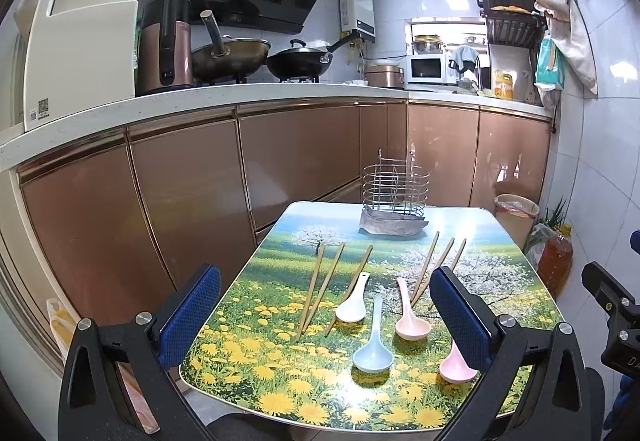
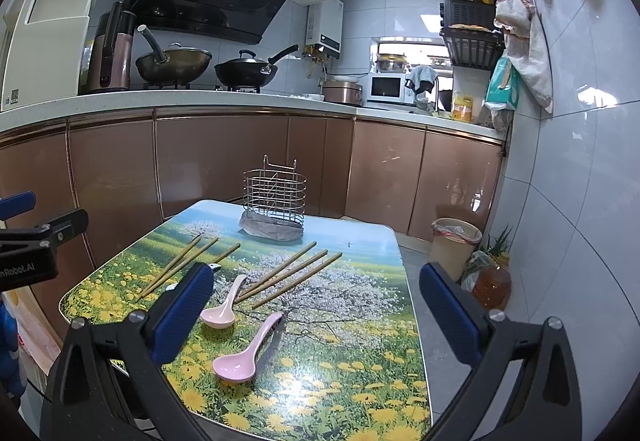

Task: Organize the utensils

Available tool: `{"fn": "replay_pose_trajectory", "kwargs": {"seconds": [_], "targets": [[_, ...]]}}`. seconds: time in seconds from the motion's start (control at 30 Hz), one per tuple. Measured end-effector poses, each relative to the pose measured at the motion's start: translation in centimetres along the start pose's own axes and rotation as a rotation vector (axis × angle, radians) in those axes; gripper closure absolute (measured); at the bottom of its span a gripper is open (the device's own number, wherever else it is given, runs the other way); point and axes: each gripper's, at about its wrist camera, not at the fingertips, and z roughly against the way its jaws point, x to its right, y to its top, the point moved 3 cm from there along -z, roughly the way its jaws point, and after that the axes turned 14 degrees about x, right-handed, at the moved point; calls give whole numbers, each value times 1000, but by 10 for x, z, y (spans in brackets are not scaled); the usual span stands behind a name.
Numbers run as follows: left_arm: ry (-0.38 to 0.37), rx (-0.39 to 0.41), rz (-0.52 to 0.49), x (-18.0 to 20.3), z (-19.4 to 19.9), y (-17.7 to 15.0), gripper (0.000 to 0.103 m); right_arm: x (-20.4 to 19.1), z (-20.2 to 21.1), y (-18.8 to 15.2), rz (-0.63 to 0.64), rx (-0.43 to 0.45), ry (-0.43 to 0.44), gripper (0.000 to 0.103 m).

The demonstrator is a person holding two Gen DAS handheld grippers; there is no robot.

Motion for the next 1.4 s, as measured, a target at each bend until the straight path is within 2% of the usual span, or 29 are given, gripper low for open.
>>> {"fn": "replay_pose_trajectory", "kwargs": {"seconds": [0.6, 0.87, 1.4], "targets": [[15, -21, 1, 2, -29, 1, 0, 2, -31, -6, -13, -2, 5, 0], [34, -20, 13, -1, -37, 5, 0, 0, -45, -7, -13, 3, 33, 0], [46, -64, -43, 12, -60, 15, 0, 14, -72, -19, -70, -77, 56, 0]]}}
